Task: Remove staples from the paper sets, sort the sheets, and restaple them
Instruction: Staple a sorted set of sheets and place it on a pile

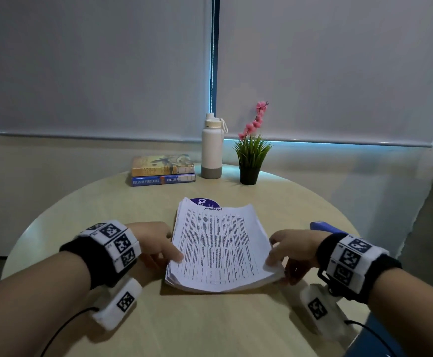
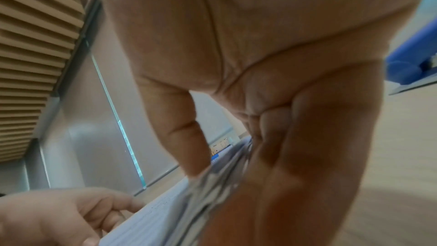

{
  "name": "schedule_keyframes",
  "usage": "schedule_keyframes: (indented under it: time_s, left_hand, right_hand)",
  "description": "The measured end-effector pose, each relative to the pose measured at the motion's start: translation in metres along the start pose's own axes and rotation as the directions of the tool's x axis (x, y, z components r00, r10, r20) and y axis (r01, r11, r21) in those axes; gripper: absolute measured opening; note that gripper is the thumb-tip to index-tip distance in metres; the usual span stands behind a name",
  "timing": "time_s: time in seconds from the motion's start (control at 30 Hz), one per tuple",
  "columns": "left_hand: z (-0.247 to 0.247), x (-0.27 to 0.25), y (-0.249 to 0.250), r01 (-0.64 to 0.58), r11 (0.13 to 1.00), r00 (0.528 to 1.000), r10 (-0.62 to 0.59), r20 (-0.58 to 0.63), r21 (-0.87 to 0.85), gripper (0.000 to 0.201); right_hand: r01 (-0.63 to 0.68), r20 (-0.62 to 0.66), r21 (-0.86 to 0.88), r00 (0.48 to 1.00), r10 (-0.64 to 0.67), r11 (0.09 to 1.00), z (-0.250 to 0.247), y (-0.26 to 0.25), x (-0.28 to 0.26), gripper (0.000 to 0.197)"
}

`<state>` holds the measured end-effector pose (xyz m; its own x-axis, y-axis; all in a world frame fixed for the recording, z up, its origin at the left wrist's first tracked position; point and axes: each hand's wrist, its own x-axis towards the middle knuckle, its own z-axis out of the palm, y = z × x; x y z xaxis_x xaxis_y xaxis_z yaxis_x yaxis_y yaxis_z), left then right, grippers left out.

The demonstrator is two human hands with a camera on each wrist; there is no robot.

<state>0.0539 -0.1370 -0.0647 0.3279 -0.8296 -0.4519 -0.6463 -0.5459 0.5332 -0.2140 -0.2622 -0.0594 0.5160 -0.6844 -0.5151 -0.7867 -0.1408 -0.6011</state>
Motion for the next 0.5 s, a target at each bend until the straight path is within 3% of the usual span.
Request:
schedule_keyframes:
  time_s: [0.07,0.13,0.27,0.37,0.5]
  left_hand:
    - [-0.001,-0.002,-0.003,0.0,1.0,0.999,0.001,0.036,-0.021,0.023]
    - [-0.001,0.002,-0.004,0.005,1.0,1.0,-0.005,0.027,0.0,0.026]
    - [-0.006,0.018,0.002,0.055,0.994,0.988,-0.041,-0.151,0.096,0.04]
    - [-0.011,0.023,0.012,0.111,0.956,0.964,-0.037,-0.263,0.271,0.046]
    - [-0.014,0.035,0.017,0.165,0.894,0.955,-0.039,-0.292,0.418,0.047]
  right_hand:
    - [0.003,0.049,0.024,0.999,-0.004,1.0,0.001,0.001,-0.003,0.028]
    - [0.004,0.001,0.03,1.0,-0.004,1.0,0.003,-0.003,0.004,0.035]
    - [0.017,-0.153,0.008,0.988,-0.016,1.0,0.004,-0.022,0.024,0.034]
    - [-0.003,-0.162,0.015,0.987,0.005,1.0,0.003,-0.037,0.035,0.038]
    - [-0.016,-0.181,-0.042,0.983,0.009,0.999,0.003,-0.044,0.049,0.043]
